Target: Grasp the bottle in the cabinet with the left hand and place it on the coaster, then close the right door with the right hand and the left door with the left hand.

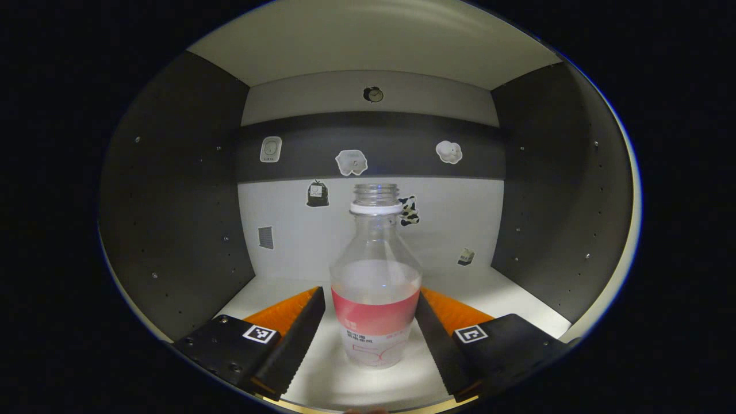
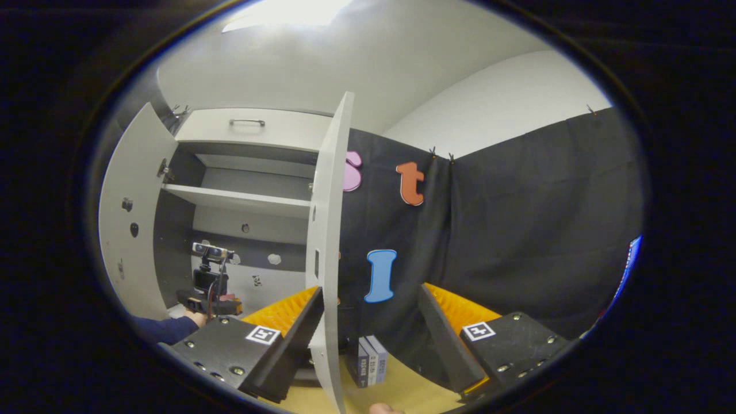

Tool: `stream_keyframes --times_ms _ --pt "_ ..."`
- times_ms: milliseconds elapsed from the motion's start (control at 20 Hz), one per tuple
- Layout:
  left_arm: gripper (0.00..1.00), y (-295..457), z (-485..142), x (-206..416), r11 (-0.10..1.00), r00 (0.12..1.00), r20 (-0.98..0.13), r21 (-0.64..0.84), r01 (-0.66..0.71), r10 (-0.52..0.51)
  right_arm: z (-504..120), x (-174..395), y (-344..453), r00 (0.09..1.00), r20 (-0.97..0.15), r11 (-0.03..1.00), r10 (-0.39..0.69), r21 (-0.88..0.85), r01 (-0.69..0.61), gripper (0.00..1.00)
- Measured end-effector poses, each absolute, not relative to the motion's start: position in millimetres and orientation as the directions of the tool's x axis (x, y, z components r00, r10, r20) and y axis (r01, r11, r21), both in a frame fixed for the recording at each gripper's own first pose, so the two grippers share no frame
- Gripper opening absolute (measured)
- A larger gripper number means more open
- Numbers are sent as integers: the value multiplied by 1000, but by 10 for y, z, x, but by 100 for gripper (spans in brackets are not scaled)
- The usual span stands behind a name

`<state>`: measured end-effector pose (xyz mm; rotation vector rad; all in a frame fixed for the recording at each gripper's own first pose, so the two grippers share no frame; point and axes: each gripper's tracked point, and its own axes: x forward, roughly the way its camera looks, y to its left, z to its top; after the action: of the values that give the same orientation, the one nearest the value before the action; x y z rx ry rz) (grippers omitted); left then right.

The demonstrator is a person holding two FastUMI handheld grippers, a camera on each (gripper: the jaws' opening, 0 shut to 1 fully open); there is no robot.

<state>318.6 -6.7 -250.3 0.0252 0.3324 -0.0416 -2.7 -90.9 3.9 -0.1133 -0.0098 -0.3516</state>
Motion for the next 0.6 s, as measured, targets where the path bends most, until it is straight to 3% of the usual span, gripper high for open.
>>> stream_keyframes --times_ms 50,100,150,200,600 --pt "94 -75 -2525 3189 999 942 -333 19 45 -36 29 -25 -922 938 27 931 -346 -110 347 99" --pt "79 -65 -2515 3189 999 943 -331 24 46 -36 25 -31 -939 937 24 931 -348 -108 348 99" --pt "79 -67 -2514 3184 998 942 -333 23 51 -40 20 -32 -945 938 22 932 -346 -104 346 96" --pt "78 -75 -2514 3158 998 940 -338 21 53 -43 28 -29 -953 939 24 934 -342 -99 343 99" --pt "78 -210 -2059 2509 983 941 -286 -40 177 -181 50 -81 -933 960 38 958 -279 -62 280 100"
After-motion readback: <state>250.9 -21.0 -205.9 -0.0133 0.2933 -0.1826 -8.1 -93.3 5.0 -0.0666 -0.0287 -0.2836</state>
